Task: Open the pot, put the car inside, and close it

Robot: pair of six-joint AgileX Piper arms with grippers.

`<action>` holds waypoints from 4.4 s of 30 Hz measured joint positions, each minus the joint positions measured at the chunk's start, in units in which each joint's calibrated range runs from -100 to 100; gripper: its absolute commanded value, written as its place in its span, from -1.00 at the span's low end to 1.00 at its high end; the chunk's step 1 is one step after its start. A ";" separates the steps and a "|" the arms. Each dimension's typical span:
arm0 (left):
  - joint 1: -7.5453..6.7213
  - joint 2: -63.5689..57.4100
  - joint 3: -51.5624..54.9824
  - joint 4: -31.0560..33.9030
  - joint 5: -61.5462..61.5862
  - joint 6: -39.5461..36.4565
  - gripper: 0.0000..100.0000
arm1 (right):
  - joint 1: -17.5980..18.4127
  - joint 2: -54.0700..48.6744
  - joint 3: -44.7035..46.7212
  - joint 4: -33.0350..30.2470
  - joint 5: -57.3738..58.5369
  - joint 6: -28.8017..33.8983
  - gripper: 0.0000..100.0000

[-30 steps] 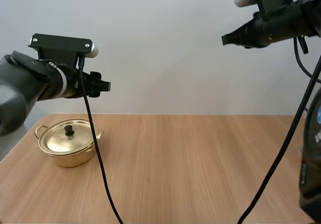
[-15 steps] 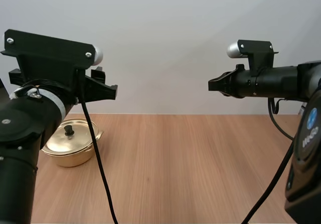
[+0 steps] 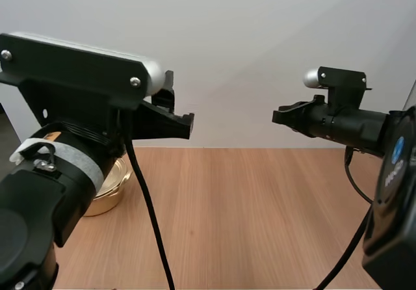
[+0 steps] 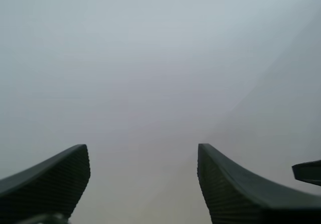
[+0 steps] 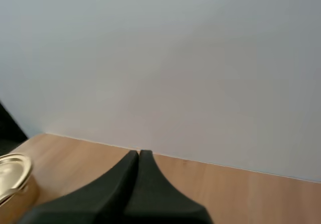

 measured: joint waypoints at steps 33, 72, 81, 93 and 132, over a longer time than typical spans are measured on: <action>-15.16 -7.89 32.74 -12.90 -68.73 15.55 1.00 | -4.48 -21.15 17.27 -11.86 12.76 0.00 -1.00; -10.41 -7.89 32.74 -18.76 -70.29 16.13 1.00 | 17.25 -67.21 41.78 -5.40 -63.00 8.55 -1.00; -10.41 -7.89 32.74 -18.76 -70.29 16.13 1.00 | 17.25 -66.23 41.78 -5.01 -84.51 10.93 -1.00; -10.41 -7.89 32.74 -18.76 -70.29 16.13 1.00 | 17.25 -66.23 41.78 -24.54 -71.71 28.02 -1.00; -9.80 -8.92 32.74 -18.76 -67.35 16.13 1.00 | 17.25 -66.23 41.78 -80.91 -55.16 80.62 -1.00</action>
